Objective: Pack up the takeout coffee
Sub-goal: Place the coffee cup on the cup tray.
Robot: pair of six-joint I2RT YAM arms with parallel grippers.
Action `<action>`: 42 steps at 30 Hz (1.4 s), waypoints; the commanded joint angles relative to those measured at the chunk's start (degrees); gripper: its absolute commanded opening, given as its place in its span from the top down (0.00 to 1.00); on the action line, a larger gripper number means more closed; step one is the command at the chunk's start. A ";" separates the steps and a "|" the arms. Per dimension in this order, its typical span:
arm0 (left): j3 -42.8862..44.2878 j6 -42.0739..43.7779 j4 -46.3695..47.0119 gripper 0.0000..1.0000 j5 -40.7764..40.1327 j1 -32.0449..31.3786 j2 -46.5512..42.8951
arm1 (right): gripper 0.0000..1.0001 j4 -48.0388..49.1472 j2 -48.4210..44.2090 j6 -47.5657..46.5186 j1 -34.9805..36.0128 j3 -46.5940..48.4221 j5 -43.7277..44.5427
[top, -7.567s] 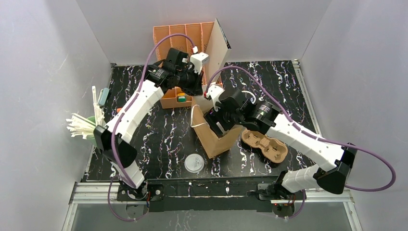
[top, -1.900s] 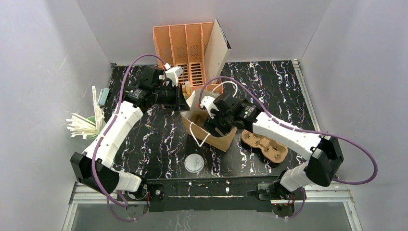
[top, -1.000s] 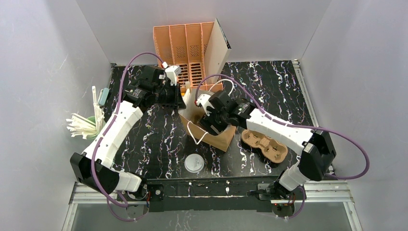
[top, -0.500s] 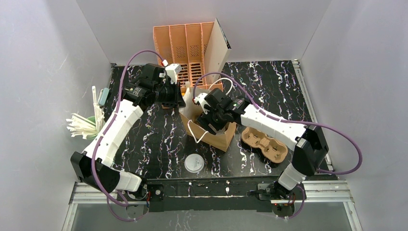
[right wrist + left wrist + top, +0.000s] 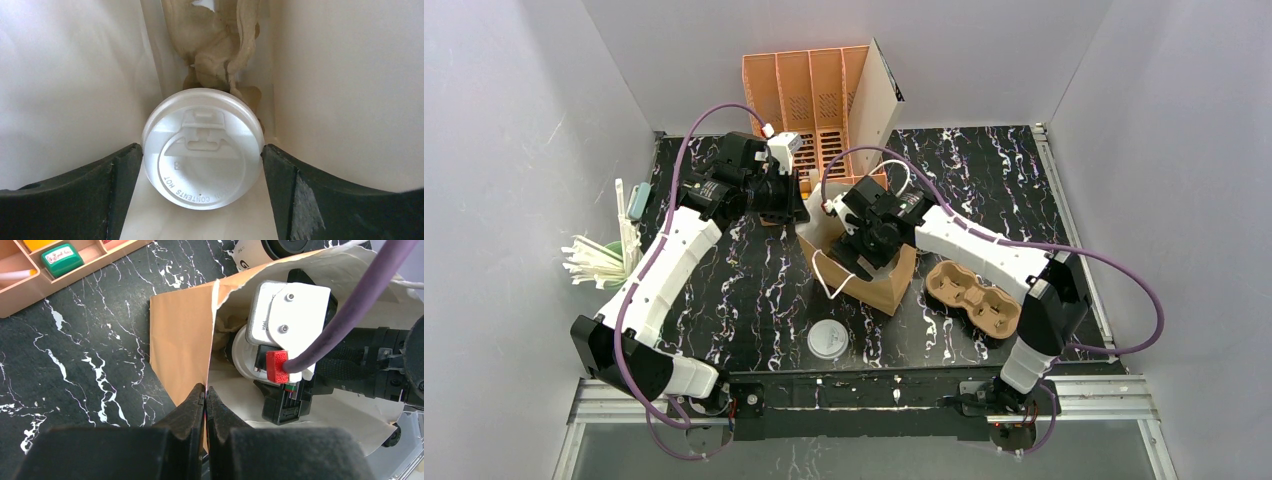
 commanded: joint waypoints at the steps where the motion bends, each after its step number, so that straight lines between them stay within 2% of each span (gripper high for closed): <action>1: 3.16 1.06 1.50 0.99 0.86 0.12 -0.70 | 0.02 -8.53 0.40 0.11 -0.25 2.64 -1.16; 10: 3.26 1.61 1.03 0.99 0.77 0.12 -0.42 | 0.02 -6.22 -4.85 -0.83 -0.25 7.43 -1.10; 18: 3.11 1.30 0.12 1.00 0.18 0.13 -0.18 | 0.02 -1.54 -7.20 -1.38 -0.32 9.57 -8.00; 26: 3.39 -0.43 -1.46 1.00 -0.80 0.12 -0.75 | 0.02 3.94 -6.75 -1.24 -0.25 11.25 -10.05; 31: 4.11 -2.36 -4.69 0.99 -5.16 0.12 -1.72 | 0.03 5.72 -5.81 0.62 -0.34 17.67 -6.03; 36: 1.60 -5.58 -5.36 0.98 -8.02 0.12 -5.06 | 0.09 6.91 -7.24 6.07 -0.42 19.26 1.48; 39: 1.85 -6.18 -6.61 0.87 -7.74 0.12 -5.52 | 0.12 6.16 -8.39 10.30 -0.46 20.98 3.90; 42: 2.24 -6.28 -7.26 0.63 -7.71 0.12 -6.26 | 0.17 4.71 -9.70 15.47 -0.47 22.70 7.96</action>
